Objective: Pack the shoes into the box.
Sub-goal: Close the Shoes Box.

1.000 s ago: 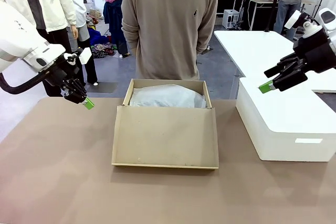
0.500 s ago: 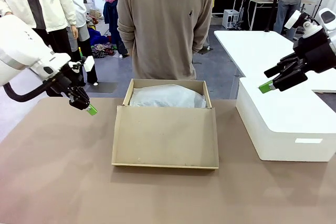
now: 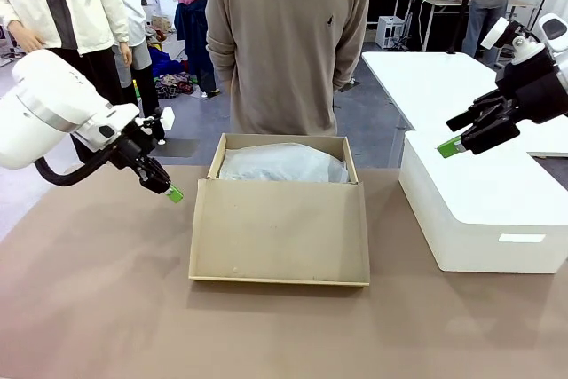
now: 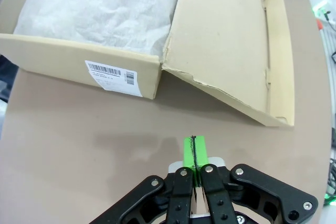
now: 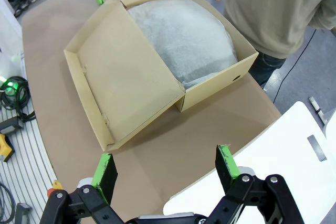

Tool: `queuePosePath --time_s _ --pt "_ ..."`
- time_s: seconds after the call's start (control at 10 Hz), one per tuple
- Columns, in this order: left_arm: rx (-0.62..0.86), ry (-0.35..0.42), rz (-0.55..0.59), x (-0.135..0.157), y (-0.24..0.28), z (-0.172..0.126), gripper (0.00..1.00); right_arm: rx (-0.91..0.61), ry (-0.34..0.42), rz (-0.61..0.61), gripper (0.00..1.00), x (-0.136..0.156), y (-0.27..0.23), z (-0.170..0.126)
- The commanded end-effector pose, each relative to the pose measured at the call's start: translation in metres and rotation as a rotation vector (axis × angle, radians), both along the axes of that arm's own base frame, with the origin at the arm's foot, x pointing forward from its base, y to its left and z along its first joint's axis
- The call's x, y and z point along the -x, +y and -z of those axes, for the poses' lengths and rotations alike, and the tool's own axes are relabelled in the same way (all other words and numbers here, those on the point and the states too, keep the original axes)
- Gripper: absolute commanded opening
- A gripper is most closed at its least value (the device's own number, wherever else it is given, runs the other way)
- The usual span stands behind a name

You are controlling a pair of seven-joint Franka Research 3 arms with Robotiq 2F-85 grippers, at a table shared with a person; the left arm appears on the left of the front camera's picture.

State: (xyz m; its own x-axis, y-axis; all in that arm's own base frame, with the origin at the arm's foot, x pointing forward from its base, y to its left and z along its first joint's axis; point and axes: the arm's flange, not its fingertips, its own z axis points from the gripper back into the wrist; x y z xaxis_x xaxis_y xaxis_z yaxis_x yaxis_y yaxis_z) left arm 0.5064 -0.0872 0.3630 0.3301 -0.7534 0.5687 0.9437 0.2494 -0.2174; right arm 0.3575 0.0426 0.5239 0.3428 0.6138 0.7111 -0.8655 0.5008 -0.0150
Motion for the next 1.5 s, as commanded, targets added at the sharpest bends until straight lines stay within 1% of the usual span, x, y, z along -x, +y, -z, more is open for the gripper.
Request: queuePosePath --time_s 0.0,0.9,1.2,1.4 --pt "0.039 0.009 -0.002 -0.009 0.0 0.009 0.0 -0.028 -0.02 -0.025 1.0 -0.003 -0.001 0.001" --pt "0.122 0.073 -0.008 -0.025 -0.012 0.047 0.0 -0.028 -0.02 -0.025 1.0 -0.003 -0.001 0.001" --pt "0.175 0.106 0.006 -0.029 -0.017 0.063 0.0 -0.028 -0.02 -0.025 1.0 -0.003 -0.001 0.001" --pt "0.199 0.119 0.026 -0.031 -0.022 0.067 0.0 -0.028 -0.02 -0.025 1.0 -0.003 -0.001 0.001"
